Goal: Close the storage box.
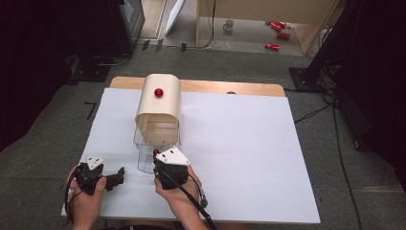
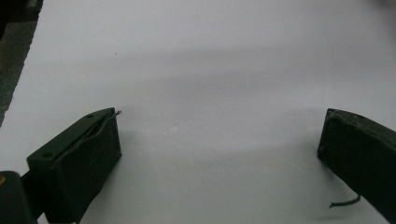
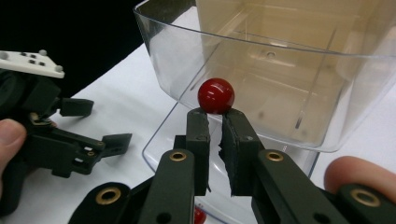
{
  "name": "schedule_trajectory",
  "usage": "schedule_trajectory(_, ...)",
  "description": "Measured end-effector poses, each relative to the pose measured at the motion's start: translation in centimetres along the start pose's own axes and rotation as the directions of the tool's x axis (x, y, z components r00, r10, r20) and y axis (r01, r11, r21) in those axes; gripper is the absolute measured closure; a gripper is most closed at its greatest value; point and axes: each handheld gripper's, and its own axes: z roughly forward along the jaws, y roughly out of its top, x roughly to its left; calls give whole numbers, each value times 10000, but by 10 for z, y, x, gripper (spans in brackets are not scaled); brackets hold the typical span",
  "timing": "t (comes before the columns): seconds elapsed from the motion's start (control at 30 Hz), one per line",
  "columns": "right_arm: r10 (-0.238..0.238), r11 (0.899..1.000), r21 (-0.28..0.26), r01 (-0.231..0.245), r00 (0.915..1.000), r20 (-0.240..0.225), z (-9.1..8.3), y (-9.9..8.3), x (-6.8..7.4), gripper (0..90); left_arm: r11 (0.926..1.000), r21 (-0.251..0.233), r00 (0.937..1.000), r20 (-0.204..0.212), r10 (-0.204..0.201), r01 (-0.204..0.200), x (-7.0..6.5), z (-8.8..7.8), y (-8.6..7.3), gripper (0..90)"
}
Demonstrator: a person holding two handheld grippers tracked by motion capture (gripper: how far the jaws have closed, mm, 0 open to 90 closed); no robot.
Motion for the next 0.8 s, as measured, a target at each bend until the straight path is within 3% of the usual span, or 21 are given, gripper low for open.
schedule_trajectory(0.8,101,9999,22,-102,9990,434,28,26,-16,822,10000,11,10000,4,1,-1,0,0,0,0)
